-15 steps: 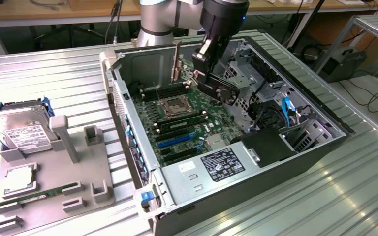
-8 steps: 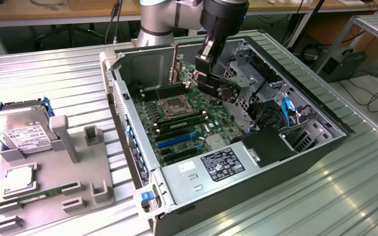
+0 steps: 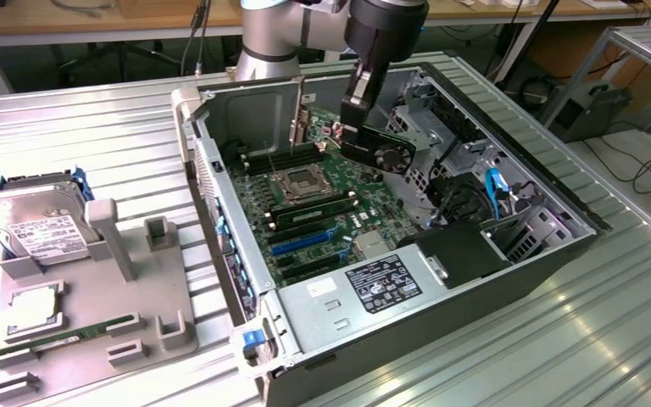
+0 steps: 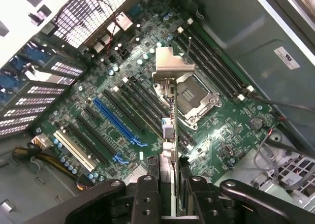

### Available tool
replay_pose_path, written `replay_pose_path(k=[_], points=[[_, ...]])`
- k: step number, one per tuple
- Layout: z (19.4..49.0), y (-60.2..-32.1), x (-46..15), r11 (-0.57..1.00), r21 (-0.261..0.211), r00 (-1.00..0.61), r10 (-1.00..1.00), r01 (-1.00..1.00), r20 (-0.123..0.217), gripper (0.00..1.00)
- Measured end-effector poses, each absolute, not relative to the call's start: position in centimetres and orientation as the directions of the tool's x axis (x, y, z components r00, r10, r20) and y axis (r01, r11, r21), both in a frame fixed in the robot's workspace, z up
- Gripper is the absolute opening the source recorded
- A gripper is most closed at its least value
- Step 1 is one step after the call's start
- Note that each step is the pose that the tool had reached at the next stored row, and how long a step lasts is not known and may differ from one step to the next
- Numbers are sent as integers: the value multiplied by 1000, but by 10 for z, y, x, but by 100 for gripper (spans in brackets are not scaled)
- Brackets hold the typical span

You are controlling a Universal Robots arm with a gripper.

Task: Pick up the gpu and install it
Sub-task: 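Insert the gpu into the slot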

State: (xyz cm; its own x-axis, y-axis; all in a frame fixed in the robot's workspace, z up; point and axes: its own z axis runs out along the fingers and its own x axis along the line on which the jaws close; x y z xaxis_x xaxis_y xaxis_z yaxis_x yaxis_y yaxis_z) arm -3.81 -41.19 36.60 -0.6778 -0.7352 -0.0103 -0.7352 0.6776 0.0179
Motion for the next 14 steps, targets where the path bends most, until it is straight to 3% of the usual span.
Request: replay_pose_path(k=[14], points=[[366,-412,-38,546,18,-547,-837,-837,-10,27]])
